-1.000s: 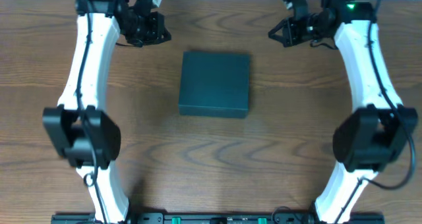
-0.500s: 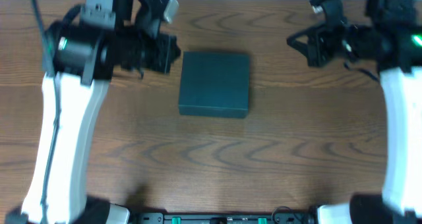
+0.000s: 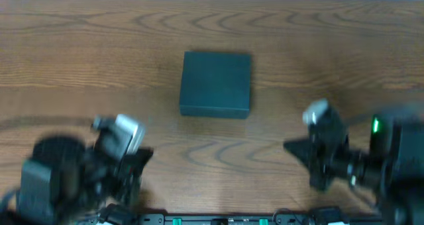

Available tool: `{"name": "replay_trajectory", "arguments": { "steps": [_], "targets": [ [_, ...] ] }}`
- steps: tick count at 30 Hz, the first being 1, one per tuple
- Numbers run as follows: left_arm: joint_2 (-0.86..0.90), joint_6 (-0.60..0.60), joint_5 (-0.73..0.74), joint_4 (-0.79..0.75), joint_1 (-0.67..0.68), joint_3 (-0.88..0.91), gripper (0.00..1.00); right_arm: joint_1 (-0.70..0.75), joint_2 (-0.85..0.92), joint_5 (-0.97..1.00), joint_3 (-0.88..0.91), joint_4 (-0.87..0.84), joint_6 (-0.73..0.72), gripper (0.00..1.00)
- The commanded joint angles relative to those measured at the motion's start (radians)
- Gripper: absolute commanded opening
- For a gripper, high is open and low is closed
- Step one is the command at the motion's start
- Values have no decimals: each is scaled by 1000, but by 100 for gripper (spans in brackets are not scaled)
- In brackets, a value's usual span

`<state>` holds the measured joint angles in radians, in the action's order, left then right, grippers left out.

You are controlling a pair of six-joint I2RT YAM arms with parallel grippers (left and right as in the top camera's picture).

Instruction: Pack container

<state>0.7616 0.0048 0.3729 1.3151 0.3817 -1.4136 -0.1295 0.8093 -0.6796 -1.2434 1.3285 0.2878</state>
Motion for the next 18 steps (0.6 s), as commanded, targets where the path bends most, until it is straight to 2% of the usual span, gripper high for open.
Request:
{"name": "replay_trajectory", "arguments": {
  "steps": [1,7,12,13,14,15,16,17,18],
  "targets": [
    [-171,-109,-13,-26,3,193,6,-11,-182,-14,182,-13,-100,2],
    [-454,-270,24,-46,2,484,6,-11,-491,-23,451,-4,-295,1],
    [-558,-328,86,-92,2,613,6,-11,-596,-43,539,-6,-358,2],
    [-560,-329,92,-103,2,620,6,-11,-596,-43,540,-8,-375,13],
    [-560,-341,91,-113,2,624,7,-11,-595,-43,540,-11,-390,37],
    [-560,-349,90,-124,2,628,27,-11,-595,-43,540,-12,-402,62],
    [-560,-354,87,-138,2,628,88,-11,-595,-43,540,-10,-417,99],
    [-560,-354,89,-149,2,628,95,-11,-595,-43,541,-9,-429,99],
    [-560,-354,88,-158,2,628,95,-11,-595,-43,541,-9,-433,99]
  ]
}}
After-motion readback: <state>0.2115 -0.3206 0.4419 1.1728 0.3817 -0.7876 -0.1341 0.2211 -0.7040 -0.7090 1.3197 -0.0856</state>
